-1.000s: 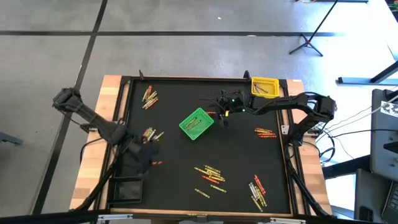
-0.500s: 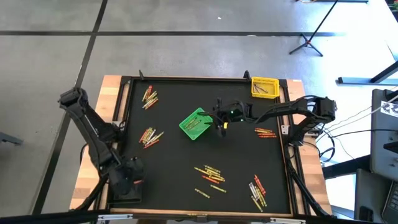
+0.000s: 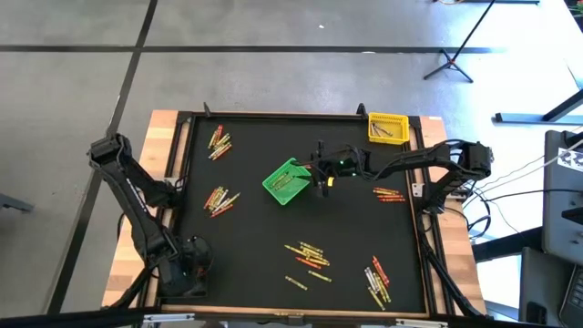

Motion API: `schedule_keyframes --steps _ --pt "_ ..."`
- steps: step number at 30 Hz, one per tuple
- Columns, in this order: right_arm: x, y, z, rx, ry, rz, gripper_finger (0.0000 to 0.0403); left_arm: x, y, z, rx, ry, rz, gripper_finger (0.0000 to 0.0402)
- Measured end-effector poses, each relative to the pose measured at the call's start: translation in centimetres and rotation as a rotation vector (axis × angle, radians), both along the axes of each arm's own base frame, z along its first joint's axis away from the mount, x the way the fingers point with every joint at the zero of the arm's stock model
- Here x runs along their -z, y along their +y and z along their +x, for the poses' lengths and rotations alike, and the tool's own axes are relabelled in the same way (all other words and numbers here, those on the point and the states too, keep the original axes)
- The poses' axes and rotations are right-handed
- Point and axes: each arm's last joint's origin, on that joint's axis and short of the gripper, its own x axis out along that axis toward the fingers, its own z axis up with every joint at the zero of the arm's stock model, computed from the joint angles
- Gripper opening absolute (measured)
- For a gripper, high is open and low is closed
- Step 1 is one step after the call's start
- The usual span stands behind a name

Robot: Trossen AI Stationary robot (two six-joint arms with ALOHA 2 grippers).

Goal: Sort crayons
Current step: Put the orange crayon into the black bin

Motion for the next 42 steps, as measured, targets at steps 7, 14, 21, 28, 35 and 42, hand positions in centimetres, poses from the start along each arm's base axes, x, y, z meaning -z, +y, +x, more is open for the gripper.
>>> schedule_keyframes --steps 7,14,21,28,35,42 --pt "0.0 0.0 0.0 0.134 0.016 0.081 0.0166 -1.1 1.4 0.8 0.063 -0.039 -0.026 0.0109" --pt "1.2 -0.2 -0.7 0.263 0.141 0.133 0.0166 -2.0 3.9 3.0 0.182 -0.358 0.257 0.0107" --pt "1.8 -0.8 -1.4 0.533 0.193 0.076 0.0166 -2.4 7.8 6.4 0.163 -0.505 0.63 0.0106" --pt "2.5 -1.0 -2.1 0.672 0.198 0.122 0.0166 -1.6 10.6 9.9 0.161 -0.524 0.829 0.0106" --pt "4.1 -0.8 -3.1 0.68 0.185 0.163 0.0166 3.8 12.4 11.8 0.17 -0.475 0.874 0.0106" --pt "5.0 -0.6 -3.3 0.628 0.092 0.205 0.0166 7.9 14.3 12.4 0.102 -0.549 0.92 0.0106"
